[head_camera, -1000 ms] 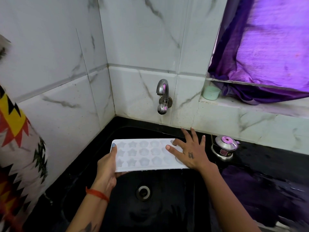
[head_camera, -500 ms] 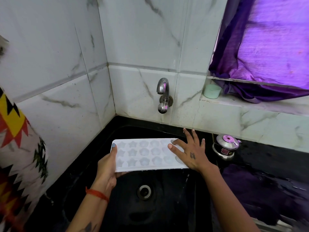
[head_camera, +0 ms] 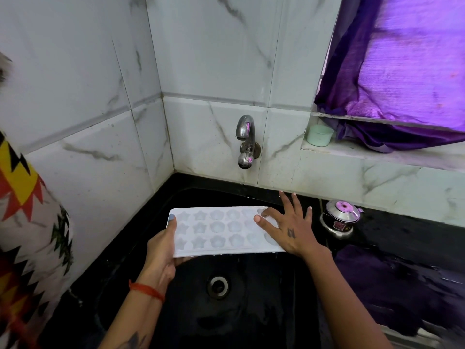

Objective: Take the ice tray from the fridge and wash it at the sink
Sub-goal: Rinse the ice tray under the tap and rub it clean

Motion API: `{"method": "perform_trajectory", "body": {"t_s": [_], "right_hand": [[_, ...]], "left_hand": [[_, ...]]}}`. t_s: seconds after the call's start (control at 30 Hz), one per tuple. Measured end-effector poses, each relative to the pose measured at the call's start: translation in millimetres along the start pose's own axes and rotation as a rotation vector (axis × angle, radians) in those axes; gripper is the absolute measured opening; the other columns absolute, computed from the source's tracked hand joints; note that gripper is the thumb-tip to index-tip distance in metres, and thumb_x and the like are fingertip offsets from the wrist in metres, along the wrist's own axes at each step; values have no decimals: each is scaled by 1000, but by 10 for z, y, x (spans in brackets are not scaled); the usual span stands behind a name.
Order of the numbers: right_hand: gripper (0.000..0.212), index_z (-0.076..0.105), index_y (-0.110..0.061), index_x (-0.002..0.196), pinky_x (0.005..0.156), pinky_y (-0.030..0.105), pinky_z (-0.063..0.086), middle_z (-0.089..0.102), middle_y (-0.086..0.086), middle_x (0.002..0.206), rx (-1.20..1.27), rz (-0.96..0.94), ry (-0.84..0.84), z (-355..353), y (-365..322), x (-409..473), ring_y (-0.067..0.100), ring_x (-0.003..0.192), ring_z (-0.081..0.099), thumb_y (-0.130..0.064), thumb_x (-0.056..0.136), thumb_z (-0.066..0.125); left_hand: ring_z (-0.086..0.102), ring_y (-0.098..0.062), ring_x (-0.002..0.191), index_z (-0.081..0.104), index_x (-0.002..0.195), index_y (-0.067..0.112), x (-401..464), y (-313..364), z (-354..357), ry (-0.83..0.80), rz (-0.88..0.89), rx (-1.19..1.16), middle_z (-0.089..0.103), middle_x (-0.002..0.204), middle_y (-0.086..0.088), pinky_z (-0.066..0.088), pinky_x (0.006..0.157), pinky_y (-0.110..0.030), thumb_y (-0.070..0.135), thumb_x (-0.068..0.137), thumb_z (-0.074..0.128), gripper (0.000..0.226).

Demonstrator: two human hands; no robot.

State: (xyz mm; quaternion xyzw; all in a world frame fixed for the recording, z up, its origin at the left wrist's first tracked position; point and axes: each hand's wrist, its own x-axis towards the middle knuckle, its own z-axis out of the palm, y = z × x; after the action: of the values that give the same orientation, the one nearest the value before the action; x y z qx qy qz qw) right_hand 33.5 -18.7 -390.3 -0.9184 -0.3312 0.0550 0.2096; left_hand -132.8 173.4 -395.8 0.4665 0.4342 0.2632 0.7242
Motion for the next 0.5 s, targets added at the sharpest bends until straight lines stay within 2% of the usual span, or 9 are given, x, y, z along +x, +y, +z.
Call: {"method": "perform_trajectory", "body": {"t_s": [0.17, 0.43, 0.5], "right_hand": [[64, 57, -46, 113, 113, 56, -14, 1, -1, 160, 87, 0, -25, 4, -8, -13, 20, 145, -17, -79, 72, 21], [46, 55, -42, 101, 113, 54, -12, 3, 0, 160, 155, -1, -21, 18, 29, -19, 20, 146, -14, -73, 79, 30], [48, 54, -40, 104, 114, 53, -10, 6, 1, 160, 200, -6, 6, -5, 18, -18, 19, 146, -12, -75, 78, 33]], "left_hand": [[67, -24, 73, 64, 88, 10, 30, -16, 2, 1, -3, 3, 69, 82, -9, 56, 48, -31, 46, 91, 54, 37], [67, -25, 75, 64, 90, 10, 33, -33, 2, -5, -7, 11, 69, 84, -9, 55, 53, -34, 46, 91, 55, 36], [67, -24, 74, 64, 90, 11, 23, -30, 2, -10, -7, 4, 69, 84, -8, 55, 53, -33, 45, 91, 55, 35]]}}
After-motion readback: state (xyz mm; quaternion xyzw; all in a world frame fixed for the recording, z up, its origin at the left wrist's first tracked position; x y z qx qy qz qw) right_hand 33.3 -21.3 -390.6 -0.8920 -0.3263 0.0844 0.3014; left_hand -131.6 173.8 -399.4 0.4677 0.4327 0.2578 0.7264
